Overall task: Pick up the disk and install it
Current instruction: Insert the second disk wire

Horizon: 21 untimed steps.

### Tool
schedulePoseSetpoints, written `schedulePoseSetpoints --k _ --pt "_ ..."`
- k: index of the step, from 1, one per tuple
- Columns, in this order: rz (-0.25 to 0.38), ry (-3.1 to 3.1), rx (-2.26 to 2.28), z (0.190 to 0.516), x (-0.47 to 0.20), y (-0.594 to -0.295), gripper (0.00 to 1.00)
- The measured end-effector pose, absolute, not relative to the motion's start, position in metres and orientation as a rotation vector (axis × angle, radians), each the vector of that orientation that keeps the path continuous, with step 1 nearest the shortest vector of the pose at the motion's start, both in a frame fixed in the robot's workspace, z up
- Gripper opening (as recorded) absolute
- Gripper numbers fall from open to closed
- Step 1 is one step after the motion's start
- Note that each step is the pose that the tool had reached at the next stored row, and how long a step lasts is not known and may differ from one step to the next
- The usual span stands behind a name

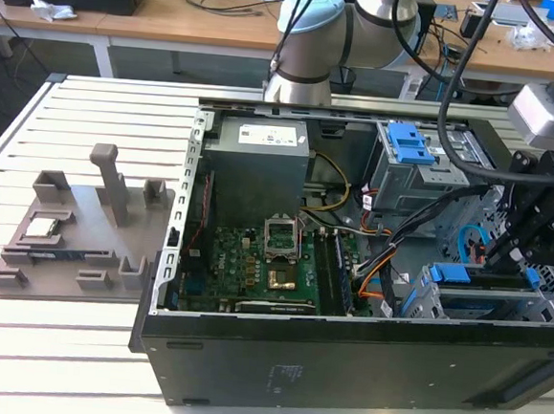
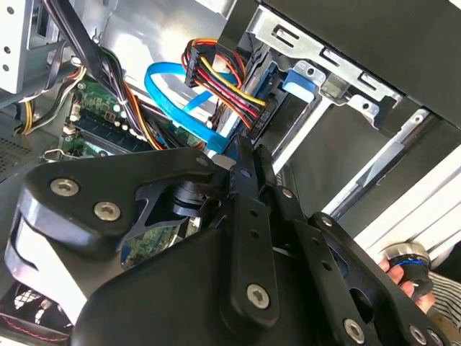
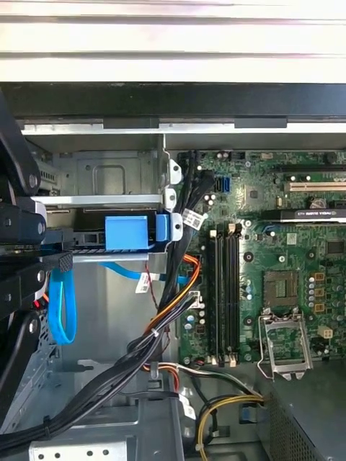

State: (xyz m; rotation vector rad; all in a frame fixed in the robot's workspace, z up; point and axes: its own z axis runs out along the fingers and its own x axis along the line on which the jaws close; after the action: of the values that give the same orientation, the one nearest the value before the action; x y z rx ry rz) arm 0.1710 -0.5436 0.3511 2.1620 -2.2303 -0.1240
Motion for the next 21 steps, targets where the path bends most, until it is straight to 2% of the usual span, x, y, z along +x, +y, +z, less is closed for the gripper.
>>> schedulePoseSetpoints --k 21 --pt "-0.124 -2.230 2.161 0.340 0.171 -0.544 0.16"
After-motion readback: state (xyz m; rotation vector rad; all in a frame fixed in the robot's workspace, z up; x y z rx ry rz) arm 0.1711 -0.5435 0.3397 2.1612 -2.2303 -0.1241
